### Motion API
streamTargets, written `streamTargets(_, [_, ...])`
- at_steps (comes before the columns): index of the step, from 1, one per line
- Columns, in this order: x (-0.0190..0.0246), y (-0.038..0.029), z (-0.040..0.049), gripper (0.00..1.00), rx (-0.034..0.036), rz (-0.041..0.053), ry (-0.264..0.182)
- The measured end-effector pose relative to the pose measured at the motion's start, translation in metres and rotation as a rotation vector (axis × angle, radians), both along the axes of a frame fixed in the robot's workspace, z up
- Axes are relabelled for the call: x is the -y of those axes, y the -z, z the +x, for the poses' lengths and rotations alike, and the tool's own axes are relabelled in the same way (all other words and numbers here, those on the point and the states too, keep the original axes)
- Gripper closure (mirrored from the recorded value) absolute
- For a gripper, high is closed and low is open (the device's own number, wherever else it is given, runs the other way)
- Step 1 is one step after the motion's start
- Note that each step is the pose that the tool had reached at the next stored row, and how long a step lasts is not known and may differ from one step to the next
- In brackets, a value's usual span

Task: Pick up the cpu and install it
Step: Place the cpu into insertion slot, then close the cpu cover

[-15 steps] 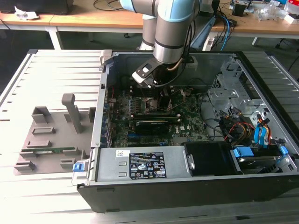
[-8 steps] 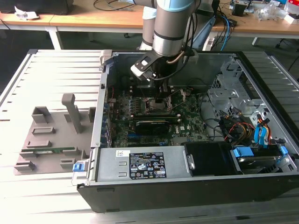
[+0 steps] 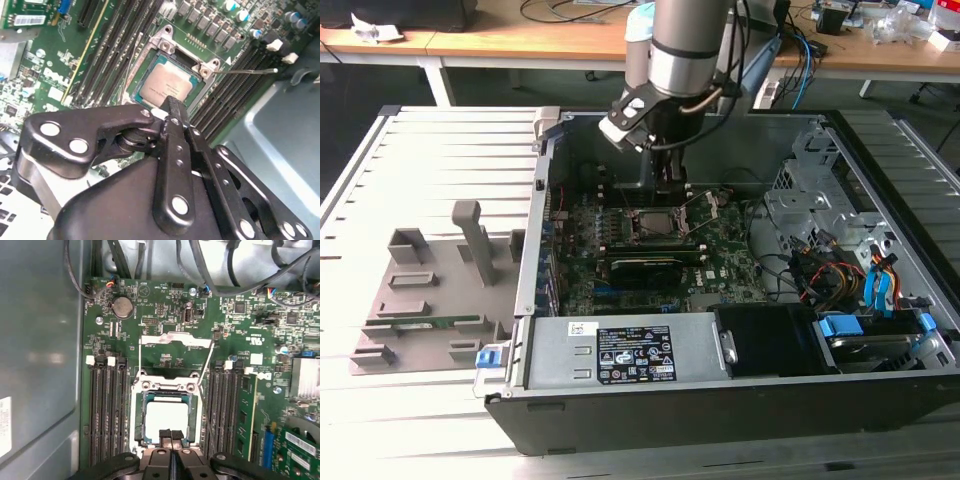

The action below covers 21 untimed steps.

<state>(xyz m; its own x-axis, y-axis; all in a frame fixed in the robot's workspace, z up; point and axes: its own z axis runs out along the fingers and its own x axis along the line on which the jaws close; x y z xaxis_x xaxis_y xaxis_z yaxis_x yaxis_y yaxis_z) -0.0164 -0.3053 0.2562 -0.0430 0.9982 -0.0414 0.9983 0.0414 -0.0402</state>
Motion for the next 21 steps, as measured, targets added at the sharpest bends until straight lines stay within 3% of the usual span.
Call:
streamTargets(1, [0.0,-0.0027,0.0,0.89,0.0,0.0001,0.0])
streamTargets(4, [0.0,-0.023,0.0,0.89,0.0,0.0001,0.0])
streamTargets(5, [0.0,-0.0246,0.0,0.89,0.0001,0.0004,0.0])
streamTargets(13, [0.0,-0.025,0.0018,0.89,0.0,0.0001,0.0])
streamTargets(21, [0.0,-0.0249,0.0177,0.89,0.0,0.0,0.0])
